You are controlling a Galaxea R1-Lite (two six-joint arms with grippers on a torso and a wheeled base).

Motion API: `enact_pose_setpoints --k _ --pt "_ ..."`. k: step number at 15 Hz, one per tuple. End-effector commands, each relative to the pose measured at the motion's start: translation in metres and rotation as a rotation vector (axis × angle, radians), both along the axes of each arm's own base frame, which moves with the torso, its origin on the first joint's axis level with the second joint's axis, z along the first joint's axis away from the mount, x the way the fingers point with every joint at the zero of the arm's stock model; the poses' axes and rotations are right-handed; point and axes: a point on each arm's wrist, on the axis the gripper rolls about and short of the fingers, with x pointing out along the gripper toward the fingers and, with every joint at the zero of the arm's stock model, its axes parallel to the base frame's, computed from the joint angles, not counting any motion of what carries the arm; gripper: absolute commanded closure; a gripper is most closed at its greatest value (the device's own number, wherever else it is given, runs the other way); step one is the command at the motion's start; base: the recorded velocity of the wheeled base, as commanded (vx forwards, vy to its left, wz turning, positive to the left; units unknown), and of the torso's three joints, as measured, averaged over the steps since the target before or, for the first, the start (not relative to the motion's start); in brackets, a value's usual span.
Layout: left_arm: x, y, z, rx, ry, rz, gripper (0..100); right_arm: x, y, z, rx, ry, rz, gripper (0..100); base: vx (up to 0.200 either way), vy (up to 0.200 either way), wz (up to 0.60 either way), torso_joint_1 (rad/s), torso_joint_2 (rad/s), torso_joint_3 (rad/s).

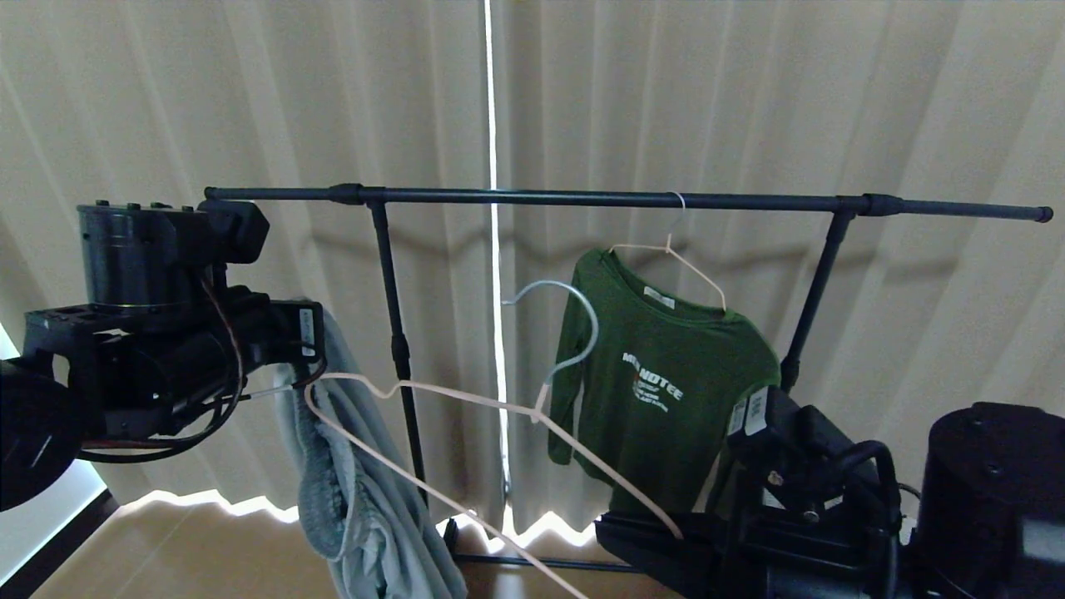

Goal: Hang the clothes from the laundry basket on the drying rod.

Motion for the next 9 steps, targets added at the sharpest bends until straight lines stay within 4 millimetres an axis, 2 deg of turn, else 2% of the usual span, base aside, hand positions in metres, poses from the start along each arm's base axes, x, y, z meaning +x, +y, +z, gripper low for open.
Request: enact_pose_setpoints --k 1,5,9 --pt "-0.002 -0.001 0.002 0.005 -0.006 0.008 100 0.011 0.014 -0.008 -0.027 0.019 -0.006 100 0.0 0.0 0.0 0.0 0.0 0.0" --pt "-0.013 0.0 0.011 0.014 -0.032 0.031 100 0.041 0.027 -0.009 -0.022 0.02 -0.066 100 0.0 0.0 0.0 0.0 0.0 0.0" --pt "-0.026 -0.006 0.014 0.034 -0.014 0.015 100 0.063 0.033 -0.011 -0.017 0.02 -0.111 100 0.0 0.0 0.0 0.0 0.0 0.0"
